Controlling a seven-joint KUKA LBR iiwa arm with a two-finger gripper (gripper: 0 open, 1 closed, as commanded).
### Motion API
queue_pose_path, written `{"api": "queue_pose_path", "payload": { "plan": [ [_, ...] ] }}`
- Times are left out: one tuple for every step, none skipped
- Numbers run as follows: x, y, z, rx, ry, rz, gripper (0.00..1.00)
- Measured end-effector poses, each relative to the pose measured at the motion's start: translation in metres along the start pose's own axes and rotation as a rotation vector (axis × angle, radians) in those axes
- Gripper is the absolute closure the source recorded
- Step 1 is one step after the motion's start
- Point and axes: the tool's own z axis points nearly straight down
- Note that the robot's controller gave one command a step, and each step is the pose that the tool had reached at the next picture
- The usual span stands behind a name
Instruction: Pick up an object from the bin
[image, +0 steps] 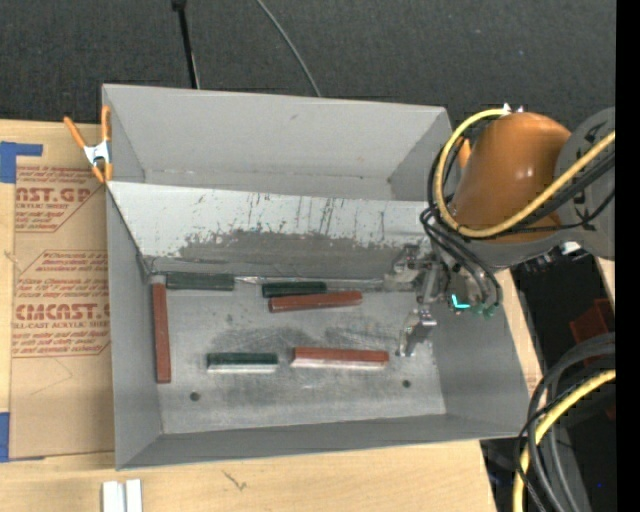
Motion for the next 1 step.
{"api": "queue_pose_path", "payload": {
  "plan": [
    [-0.0017,0.0001,-0.0043,0.001,-0.008,-0.001,0.00]
  ]
}}
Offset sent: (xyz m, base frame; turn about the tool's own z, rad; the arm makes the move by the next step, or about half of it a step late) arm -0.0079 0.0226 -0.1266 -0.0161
